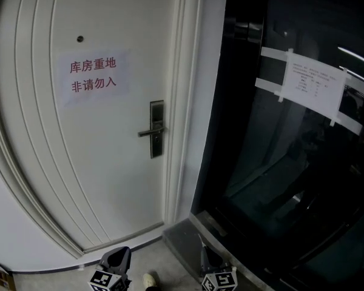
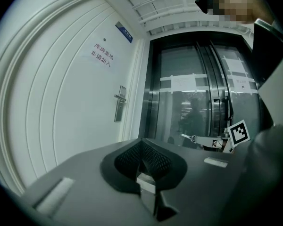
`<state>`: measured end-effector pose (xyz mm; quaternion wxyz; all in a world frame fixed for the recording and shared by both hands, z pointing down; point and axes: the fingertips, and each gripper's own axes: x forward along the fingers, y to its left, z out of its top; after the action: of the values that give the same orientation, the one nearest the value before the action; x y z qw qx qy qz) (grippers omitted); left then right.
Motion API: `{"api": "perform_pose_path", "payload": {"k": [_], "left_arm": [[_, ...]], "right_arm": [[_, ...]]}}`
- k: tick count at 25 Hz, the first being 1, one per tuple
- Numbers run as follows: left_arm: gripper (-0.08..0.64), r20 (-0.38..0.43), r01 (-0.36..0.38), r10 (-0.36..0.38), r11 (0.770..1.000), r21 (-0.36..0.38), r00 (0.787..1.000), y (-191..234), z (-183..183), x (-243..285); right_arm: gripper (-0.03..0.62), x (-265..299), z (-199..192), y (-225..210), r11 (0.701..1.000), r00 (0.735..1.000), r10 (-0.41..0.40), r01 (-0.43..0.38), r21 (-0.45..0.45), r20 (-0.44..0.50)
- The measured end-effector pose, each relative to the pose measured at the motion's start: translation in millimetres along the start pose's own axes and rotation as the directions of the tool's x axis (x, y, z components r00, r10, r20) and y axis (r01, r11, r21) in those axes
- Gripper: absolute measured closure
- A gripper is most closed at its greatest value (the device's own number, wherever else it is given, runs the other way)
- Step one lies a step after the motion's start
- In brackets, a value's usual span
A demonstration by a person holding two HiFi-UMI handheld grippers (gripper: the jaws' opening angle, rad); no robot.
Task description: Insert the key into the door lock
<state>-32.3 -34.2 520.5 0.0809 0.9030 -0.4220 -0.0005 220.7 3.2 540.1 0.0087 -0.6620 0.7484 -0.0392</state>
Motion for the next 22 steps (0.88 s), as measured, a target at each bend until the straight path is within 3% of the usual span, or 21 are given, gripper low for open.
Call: {"api": "perform_pose_path", "payload": {"k": [22], "left_arm": [[0.557, 0.007, 0.029, -0.029, 1.000, 0.002, 1.000, 106.6, 37.0, 162.3]], "right_arm": [[0.581, 185.7, 23.6, -35.3, 1.000, 1.000, -0.017, 0.017, -0.001, 0.012]]}}
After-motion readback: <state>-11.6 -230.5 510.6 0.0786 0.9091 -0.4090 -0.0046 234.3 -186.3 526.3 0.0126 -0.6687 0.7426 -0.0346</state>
